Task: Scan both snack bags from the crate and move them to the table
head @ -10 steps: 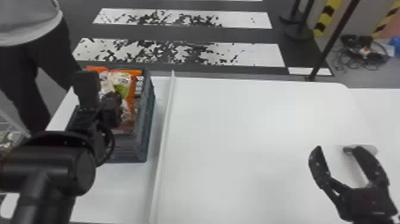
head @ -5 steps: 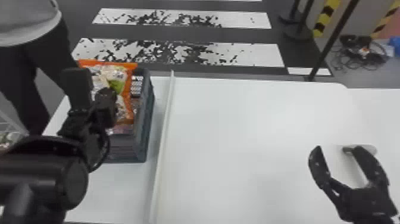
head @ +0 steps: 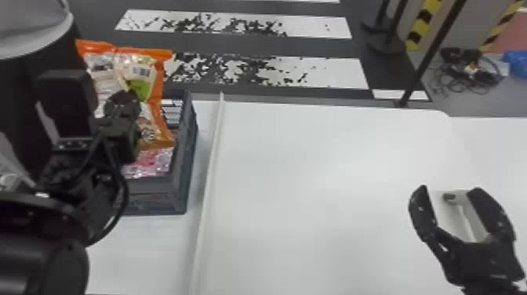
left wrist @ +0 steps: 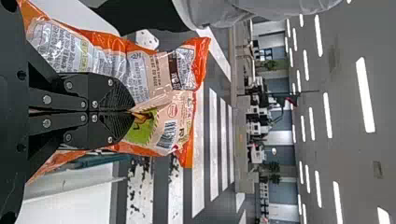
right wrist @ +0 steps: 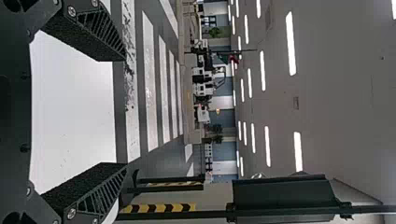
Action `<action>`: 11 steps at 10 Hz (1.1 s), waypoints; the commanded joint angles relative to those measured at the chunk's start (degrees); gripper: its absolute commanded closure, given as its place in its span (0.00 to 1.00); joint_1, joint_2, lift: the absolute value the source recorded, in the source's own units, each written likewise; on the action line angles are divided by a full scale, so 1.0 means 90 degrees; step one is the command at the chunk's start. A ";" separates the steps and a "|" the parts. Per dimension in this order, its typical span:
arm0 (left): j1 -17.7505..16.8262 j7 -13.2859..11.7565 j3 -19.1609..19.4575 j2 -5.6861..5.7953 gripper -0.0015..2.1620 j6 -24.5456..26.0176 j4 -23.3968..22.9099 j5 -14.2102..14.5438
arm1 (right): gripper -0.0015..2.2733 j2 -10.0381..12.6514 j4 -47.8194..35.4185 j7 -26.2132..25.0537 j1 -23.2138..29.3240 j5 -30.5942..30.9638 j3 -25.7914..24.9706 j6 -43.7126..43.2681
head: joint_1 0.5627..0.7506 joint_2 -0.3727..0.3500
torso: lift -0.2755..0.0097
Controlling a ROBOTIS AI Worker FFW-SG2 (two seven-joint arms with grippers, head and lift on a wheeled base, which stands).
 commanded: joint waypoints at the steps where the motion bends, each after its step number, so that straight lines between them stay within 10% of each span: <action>1: 0.0203 -0.0043 -0.0221 0.0007 0.99 0.0375 -0.0708 -0.0097 | 0.06 0.0030 -0.0034 -0.0003 -0.0059 -0.0004 -0.0062 0.0014 | 0.70 0.45 | 0.66; 4: 0.0291 -0.0375 -0.1041 -0.0013 0.99 0.0687 -0.0942 0.0137 | 0.06 0.0059 -0.0004 -0.0003 -0.0167 -0.0004 -0.0062 0.0014 | 0.70 0.32 | 0.66; 8: -0.0080 -0.1283 -0.2359 -0.0120 0.99 0.0492 0.0572 0.0782 | 0.06 0.0088 0.0005 -0.0003 -0.0313 0.0006 -0.0082 0.0092 | 0.70 0.03 | 0.66; 11: -0.0246 -0.2084 -0.2682 -0.0384 0.99 -0.0153 0.1724 0.1123 | 0.06 0.0088 -0.0063 -0.0003 -0.0333 -0.0004 -0.0092 0.0092 | 0.70 0.03 | 0.66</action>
